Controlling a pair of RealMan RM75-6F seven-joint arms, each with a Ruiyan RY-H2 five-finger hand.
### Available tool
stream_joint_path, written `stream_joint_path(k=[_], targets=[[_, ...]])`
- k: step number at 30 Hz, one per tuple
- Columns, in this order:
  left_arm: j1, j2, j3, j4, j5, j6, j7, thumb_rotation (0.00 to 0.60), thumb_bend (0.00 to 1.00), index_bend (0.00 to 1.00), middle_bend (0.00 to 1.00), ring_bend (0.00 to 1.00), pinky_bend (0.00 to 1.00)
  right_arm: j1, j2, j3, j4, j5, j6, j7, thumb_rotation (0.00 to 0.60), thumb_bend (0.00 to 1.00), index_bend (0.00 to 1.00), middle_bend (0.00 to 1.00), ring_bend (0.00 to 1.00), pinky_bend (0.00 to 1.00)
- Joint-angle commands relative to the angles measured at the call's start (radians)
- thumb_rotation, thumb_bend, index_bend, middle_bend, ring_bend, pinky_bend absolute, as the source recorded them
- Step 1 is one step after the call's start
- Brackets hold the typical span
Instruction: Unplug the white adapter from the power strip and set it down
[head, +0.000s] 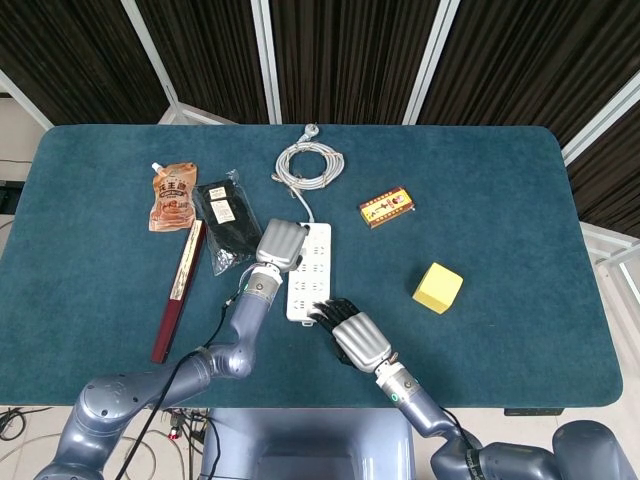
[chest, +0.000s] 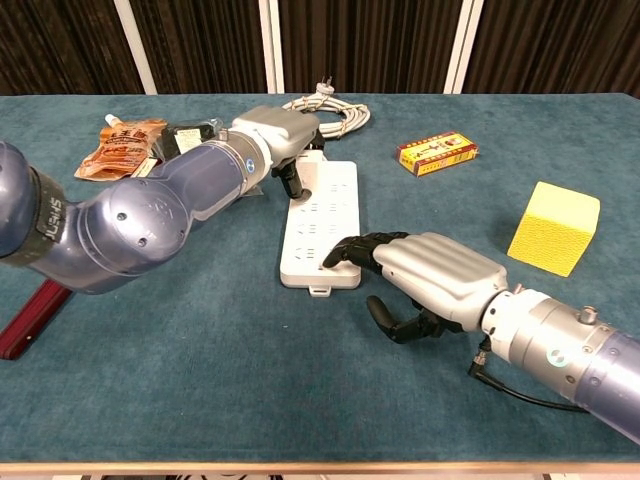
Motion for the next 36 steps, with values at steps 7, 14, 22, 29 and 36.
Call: stream_joint_path(k=[7,14,22,29,36], targets=[[0.002,0.008,-0.019,-0.016,0.012,0.003,-0.031,0.600,0.45,0.78,0.88,0.65,0.73,-0.001,-0.001,-0.003,-0.005,0.002,-0.003,-0.007,0.600,0.76,0.19,0.20,0.15,0.15],[-0.003,0.019,-0.032,-0.038,0.024,0.014,-0.047,0.600,0.45,0.79,0.89,0.66,0.74,-0.001,-0.006,-0.004,-0.008,0.003,-0.005,-0.015,0.600,0.76,0.20,0.20,0.15,0.15],[-0.004,0.030,-0.034,-0.056,0.033,0.017,-0.053,0.600,0.45,0.79,0.89,0.66,0.74,-0.004,-0.015,-0.007,-0.006,0.006,-0.006,-0.016,0.600,0.76,0.19,0.20,0.15,0.15],[-0.004,0.043,-0.037,-0.081,0.035,0.022,-0.054,0.600,0.45,0.79,0.89,0.66,0.75,-0.005,-0.021,-0.010,-0.006,0.004,-0.007,-0.022,0.600,0.76,0.20,0.20,0.15,0.15],[0.001,0.049,-0.035,-0.095,0.025,0.023,-0.054,0.600,0.45,0.79,0.89,0.66,0.75,-0.004,-0.026,-0.009,-0.008,0.003,-0.006,-0.030,0.600,0.76,0.20,0.20,0.15,0.15]])
